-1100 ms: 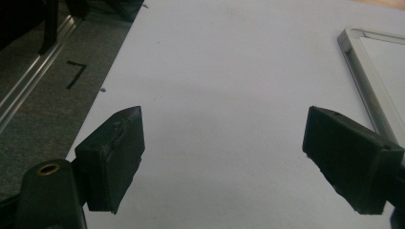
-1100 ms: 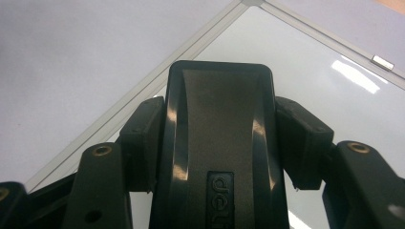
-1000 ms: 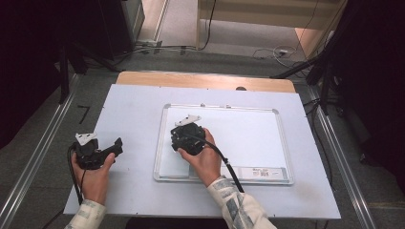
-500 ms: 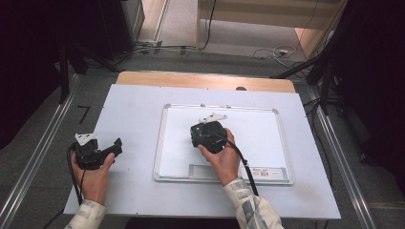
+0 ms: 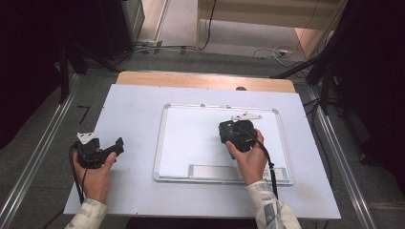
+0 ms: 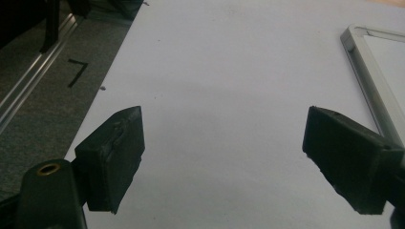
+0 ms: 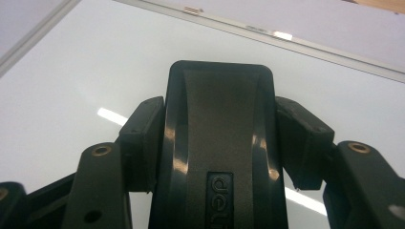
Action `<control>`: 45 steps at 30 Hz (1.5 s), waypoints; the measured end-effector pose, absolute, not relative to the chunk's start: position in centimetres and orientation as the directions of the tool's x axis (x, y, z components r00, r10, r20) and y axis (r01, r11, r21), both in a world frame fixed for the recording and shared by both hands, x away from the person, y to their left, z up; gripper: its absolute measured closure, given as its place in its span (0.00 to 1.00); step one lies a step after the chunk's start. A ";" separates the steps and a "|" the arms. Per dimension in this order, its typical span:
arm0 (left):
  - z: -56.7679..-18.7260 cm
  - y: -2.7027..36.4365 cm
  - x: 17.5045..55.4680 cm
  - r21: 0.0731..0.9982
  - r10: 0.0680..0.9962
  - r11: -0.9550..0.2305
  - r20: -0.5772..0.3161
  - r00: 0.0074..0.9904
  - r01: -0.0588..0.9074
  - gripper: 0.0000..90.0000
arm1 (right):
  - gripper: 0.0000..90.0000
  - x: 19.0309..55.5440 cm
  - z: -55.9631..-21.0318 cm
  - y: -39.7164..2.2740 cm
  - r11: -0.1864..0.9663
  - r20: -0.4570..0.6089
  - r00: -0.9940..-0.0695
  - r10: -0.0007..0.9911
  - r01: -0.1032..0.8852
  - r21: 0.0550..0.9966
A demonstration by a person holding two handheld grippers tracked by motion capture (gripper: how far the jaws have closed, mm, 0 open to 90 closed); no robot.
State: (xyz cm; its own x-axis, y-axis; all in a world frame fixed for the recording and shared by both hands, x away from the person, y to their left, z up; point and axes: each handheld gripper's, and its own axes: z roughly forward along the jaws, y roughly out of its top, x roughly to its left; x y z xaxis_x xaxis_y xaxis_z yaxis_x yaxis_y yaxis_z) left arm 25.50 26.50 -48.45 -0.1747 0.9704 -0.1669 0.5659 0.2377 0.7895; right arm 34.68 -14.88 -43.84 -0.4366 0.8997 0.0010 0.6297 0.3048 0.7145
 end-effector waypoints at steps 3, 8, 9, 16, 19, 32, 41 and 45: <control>-48.4 26.5 25.5 0.790 0.970 0.238 -0.167 -0.174 0.566 0.17 | 0.42 34.8 -43.8 -16.0 0.285 0.003 -0.412 0.911 0.637 0.716; -48.4 26.5 25.5 0.790 0.970 0.240 -0.167 -0.177 0.564 0.17 | 0.42 35.1 -43.9 -18.2 0.240 0.010 -0.354 0.935 0.654 0.717; -48.4 26.5 25.5 0.790 0.970 0.240 -0.168 -0.177 0.564 0.17 | 0.42 35.2 -43.8 -19.1 0.219 0.010 -0.325 0.946 0.659 0.720; -48.4 26.5 25.5 0.790 0.970 0.238 -0.168 -0.174 0.565 0.17 | 0.42 35.5 -44.1 -22.6 0.129 0.032 -0.219 0.975 0.680 0.722; -48.4 26.5 25.5 0.790 0.970 0.239 -0.170 -0.174 0.565 0.17 | 0.42 35.5 -44.3 -23.5 0.108 0.032 -0.188 0.982 0.686 0.720; -48.3 26.7 25.4 0.791 0.969 0.243 -0.175 -0.174 0.561 0.17 | 0.42 35.3 -45.1 -25.6 0.067 0.033 -0.129 0.991 0.696 0.715; -48.3 26.6 25.4 0.791 0.969 0.243 -0.175 -0.173 0.562 0.17 | 0.42 35.7 -46.6 -27.8 0.039 0.033 -0.091 0.995 0.694 0.719; -48.3 26.6 25.4 0.792 0.970 0.240 -0.173 -0.171 0.561 0.17 | 0.41 36.0 -47.9 -27.7 0.065 0.001 -0.091 0.996 0.722 0.689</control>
